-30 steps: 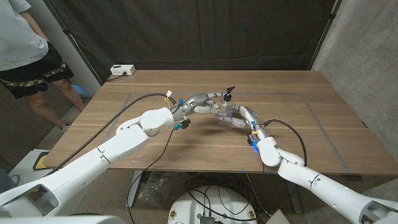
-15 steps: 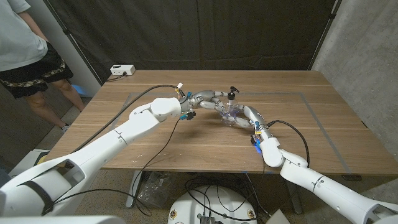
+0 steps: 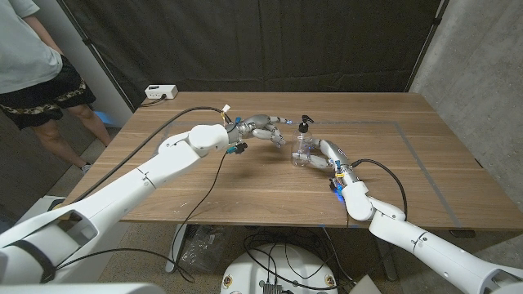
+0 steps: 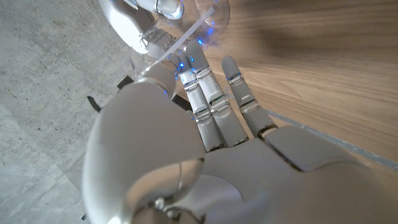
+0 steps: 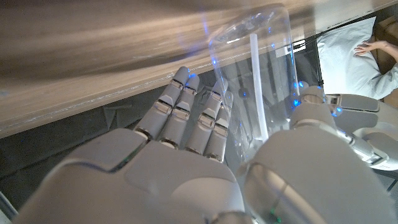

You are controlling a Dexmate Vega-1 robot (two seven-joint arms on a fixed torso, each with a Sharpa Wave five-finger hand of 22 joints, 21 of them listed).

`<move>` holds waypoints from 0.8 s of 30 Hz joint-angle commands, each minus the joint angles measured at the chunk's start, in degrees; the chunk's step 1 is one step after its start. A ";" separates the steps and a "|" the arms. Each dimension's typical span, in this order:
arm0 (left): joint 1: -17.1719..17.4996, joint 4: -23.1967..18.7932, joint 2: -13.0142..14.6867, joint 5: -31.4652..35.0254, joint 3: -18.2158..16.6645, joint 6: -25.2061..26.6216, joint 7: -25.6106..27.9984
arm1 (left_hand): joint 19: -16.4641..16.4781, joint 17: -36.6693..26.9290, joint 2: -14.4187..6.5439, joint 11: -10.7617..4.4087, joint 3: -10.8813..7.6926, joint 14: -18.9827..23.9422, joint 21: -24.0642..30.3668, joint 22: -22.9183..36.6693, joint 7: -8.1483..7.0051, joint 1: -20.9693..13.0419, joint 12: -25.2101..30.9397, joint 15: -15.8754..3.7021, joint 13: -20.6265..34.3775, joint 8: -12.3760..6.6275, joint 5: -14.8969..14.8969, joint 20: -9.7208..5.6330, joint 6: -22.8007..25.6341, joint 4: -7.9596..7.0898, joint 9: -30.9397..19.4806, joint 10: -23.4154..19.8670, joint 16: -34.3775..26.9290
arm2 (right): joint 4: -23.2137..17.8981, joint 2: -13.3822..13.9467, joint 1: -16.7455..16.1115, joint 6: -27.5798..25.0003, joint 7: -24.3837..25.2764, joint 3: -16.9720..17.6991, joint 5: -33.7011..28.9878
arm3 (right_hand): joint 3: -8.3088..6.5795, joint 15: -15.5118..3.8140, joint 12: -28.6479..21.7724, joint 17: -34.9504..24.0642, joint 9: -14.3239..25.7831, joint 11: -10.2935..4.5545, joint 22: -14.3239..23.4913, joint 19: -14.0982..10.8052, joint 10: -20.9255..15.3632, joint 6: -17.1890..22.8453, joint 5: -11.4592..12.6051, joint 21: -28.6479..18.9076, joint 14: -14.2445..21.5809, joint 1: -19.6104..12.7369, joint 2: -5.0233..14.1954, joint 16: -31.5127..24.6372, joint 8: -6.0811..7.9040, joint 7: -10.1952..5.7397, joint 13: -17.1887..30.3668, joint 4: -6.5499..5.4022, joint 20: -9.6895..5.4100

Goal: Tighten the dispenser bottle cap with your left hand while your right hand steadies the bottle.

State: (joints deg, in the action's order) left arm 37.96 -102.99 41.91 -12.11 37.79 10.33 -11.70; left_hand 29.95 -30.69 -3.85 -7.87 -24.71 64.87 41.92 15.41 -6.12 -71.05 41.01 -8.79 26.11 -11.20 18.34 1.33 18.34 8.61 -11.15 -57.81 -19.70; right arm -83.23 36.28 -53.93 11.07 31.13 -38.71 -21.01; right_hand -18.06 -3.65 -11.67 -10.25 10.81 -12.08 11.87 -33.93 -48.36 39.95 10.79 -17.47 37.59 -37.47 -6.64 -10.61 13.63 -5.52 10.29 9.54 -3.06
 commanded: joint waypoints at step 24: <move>13.88 -8.59 2.26 -0.39 -4.28 -10.33 8.11 | 0.11 -1.64 0.64 0.24 -0.50 1.66 2.34 0.02 -1.70 -0.76 1.56 -1.00 2.74 0.32 0.48 -0.98 -0.39 0.70 -0.17 -1.61 -0.78 | 0.74 -0.67 1.58 0.11 -1.23 -0.98 -0.47 | -1.75 -2.92 0.23 -0.30 0.08 -0.29 0.21 0.11 0.70 7.60 -0.48 -0.48 0.05 -15.90 15.59 0.00 -0.33 -7.38 0.07 -0.89 -2.17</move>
State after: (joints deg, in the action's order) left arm 51.47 -111.98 45.41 -13.65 32.59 2.57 -3.39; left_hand 29.47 -32.01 -3.18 -7.14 -25.17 66.04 43.65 15.41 -7.88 -71.00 41.02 -9.53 26.11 -11.20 18.66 0.58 18.02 9.10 -11.15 -58.53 -19.95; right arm -82.08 35.69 -52.40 11.55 30.17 -39.47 -21.28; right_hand -18.30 -3.65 -11.66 -10.25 10.81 -12.19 11.87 -33.94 -47.85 40.64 10.53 -17.47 37.59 -37.51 -6.68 -10.61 13.15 -5.64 10.30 9.77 -3.07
